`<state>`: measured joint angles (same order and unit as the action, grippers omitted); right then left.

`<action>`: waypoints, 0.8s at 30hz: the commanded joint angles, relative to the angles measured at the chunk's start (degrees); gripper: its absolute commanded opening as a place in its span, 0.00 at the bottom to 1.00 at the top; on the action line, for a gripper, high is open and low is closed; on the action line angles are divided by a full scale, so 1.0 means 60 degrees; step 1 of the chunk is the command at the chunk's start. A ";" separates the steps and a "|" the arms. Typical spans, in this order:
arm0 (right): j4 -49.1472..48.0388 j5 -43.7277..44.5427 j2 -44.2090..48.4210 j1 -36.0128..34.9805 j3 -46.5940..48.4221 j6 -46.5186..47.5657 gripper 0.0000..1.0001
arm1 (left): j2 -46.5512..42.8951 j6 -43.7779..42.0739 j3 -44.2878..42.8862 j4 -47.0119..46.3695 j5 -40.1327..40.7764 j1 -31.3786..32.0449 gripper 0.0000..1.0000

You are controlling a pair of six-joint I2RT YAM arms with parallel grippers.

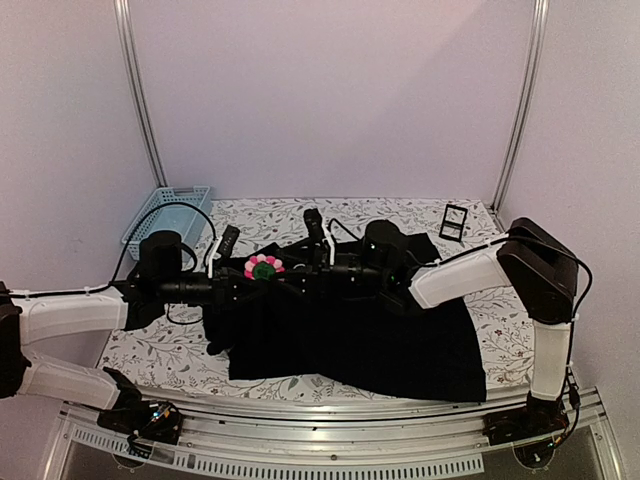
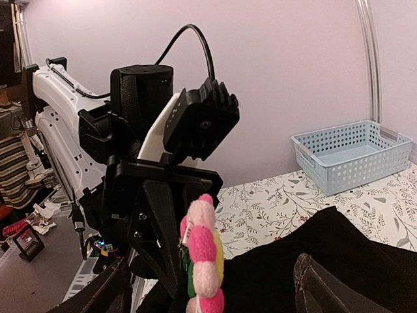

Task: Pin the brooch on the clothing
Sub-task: Pin the flattened clothing at the center of the board.

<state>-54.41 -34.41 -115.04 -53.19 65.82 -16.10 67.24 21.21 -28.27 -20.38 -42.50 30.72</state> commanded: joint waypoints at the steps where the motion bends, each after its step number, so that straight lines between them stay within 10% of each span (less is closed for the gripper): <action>1: -0.0566 -0.0051 -0.0668 -0.0015 0.0507 -0.1025 0.84 | -0.0214 -0.0181 0.0102 -0.0508 0.0327 0.0179 0.00; 24: -0.0705 0.0872 -0.1680 -0.0422 0.1412 -0.1629 0.62 | -0.0479 -0.0327 0.0418 -0.1106 0.1187 0.0401 0.00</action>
<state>-59.64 -31.40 -123.76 -55.13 73.34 -25.69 65.45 19.94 -26.35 -23.70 -36.53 32.23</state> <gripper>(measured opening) 0.635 0.073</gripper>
